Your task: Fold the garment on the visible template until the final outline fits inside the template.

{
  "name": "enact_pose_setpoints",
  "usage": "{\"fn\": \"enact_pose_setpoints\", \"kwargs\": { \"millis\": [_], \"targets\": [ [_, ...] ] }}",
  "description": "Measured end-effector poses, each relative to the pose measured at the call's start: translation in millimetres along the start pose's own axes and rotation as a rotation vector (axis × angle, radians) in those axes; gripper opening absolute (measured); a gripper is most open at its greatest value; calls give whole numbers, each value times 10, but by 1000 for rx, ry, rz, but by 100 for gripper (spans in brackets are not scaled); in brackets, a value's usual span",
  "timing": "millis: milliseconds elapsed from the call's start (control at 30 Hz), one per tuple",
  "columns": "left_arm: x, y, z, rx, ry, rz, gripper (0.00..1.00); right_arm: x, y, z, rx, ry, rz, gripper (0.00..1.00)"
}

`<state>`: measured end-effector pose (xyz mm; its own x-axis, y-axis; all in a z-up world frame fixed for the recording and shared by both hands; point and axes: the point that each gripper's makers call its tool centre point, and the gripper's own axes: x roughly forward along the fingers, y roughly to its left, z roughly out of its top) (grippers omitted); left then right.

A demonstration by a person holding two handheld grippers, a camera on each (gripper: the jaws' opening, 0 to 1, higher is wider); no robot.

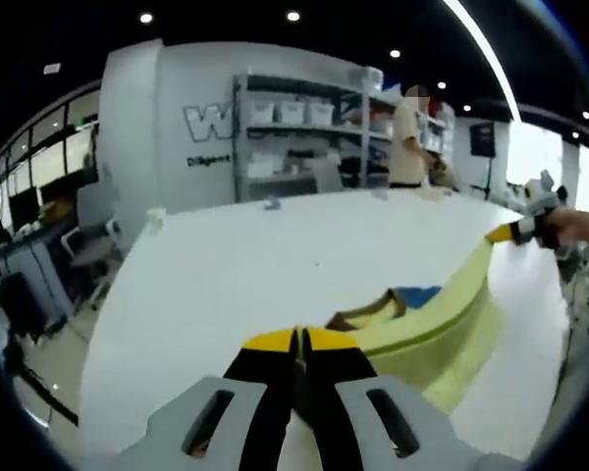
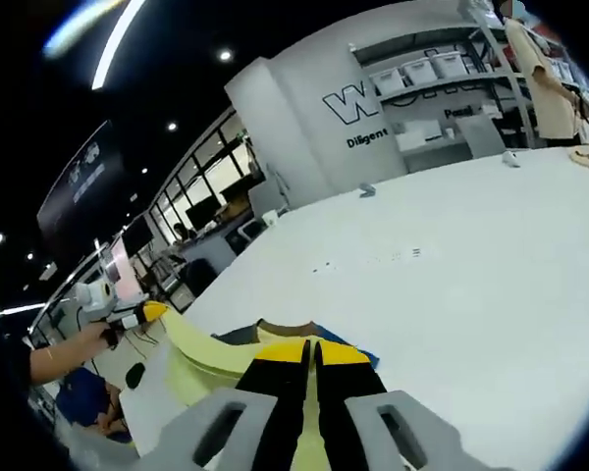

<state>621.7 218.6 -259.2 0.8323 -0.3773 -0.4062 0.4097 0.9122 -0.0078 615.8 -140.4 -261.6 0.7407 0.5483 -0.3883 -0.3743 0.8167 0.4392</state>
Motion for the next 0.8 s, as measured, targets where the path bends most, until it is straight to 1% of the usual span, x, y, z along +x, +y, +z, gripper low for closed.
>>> {"fn": "enact_pose_setpoints", "kwargs": {
  "millis": [100, 133, 267, 300, 333, 400, 433, 467, 500, 533, 600, 667, 700, 767, 800],
  "targets": [
    [152, 8, -83, 15, 27, 4, 0, 127, -151, -31, 18, 10, -13, 0],
    [213, 25, -133, 9, 33, 2, 0, 152, -184, -80, 26, 23, -28, 0],
    [345, 102, -322, -11, 73, 21, 0, 316, -254, -182, 13, 48, -35, 0],
    [379, 115, -398, -14, 87, 24, 0, 360, -270, -222, 4, 64, -37, 0],
    [401, 132, -450, -17, 98, 29, 0, 376, -239, -267, -5, 76, -41, 0],
    [426, 158, -518, -27, 117, 41, 0, 439, -293, -295, -6, 87, -47, 0],
    [434, 195, -565, -15, 133, 59, 0, 462, -313, -305, -9, 90, -48, 0],
    [427, 265, -615, -17, 155, 112, 0, 476, -316, -332, 2, 100, -58, 0],
    [442, 208, -600, -16, 148, 96, 0, 491, -322, -340, 4, 101, -59, 0],
    [460, 205, -614, -21, 144, 101, 0, 512, -337, -352, 1, 101, -61, 0],
    [496, 202, -673, -22, 163, 108, 0, 550, -340, -404, -1, 116, -67, 0],
    [521, 189, -718, -20, 173, 109, 0, 595, -396, -458, -5, 132, -77, 0],
    [547, 231, -807, -20, 193, 116, 0, 625, -432, -488, 3, 139, -80, 0],
    [587, 271, -873, -29, 212, 121, 0, 661, -473, -516, 44, 141, -85, 0],
    [600, 293, -915, -21, 232, 133, 0, 675, -486, -520, 54, 139, -87, 0]
  ]
}}
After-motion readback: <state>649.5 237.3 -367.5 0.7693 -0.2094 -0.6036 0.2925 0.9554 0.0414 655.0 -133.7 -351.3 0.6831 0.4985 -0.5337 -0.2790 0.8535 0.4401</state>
